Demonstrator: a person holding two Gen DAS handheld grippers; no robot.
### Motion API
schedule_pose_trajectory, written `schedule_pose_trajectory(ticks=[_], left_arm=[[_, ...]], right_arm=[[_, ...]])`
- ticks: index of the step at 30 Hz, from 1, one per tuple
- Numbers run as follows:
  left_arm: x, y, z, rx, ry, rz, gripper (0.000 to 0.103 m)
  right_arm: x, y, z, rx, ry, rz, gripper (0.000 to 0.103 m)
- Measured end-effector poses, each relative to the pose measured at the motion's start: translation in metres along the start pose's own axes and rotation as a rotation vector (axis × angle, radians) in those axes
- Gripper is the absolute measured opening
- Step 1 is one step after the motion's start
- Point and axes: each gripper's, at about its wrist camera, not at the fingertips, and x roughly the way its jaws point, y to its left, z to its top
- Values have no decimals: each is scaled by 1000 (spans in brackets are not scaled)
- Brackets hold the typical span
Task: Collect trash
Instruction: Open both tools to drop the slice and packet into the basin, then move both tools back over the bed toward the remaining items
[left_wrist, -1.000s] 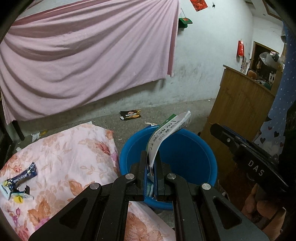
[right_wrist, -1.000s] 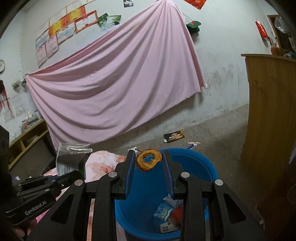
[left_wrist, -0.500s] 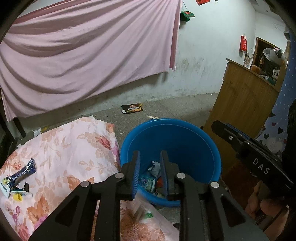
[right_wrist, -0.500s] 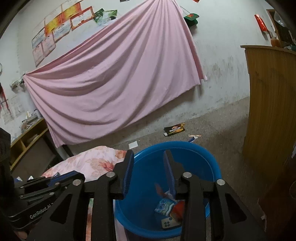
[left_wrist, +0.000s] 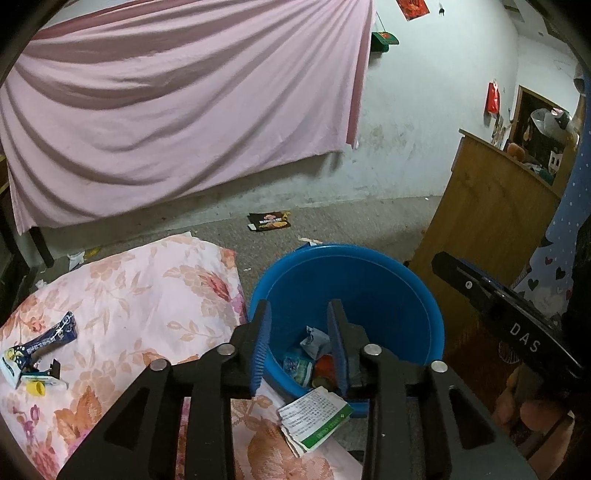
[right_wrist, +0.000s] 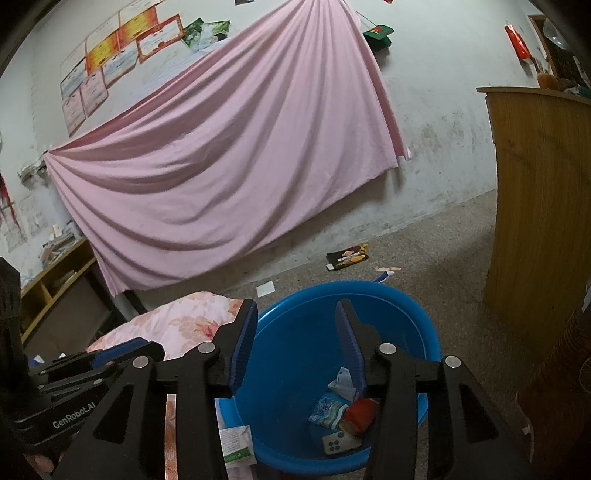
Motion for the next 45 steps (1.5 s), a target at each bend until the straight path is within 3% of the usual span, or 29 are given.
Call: schedule_pose_trajectory(ticks=[7,11,15,18,21,23,27,34,45], left_arm=[[-10,9,-1,-14,-32,25,31],[-24,23,1,-57,-85,41,47],[-43,39,6,-92,-141,68,53],[-61,53,7,-124,-200,114,78],[-81,70,3,-163,-279,155,94],[-96,83,-2,-190,-345,206,100],[-120,107,-12,-214,-422,269,100],[-151,152,-33,-271,-474,375,100],[-183,198,-68,-313,-475,504,100]], right_arm=[[1,-1,0,-4,2,-1,46],[0,1,0,-13,-22,-2,48],[-4,8,2,-28,-62,6,54],[-9,21,5,-54,-108,21,71],[-15,34,6,-82,-158,39,77],[-17,46,6,-104,-194,56,84],[-20,67,5,-134,-263,80,103],[-20,106,2,-161,-348,158,103],[-5,165,-8,-194,-355,276,103]])
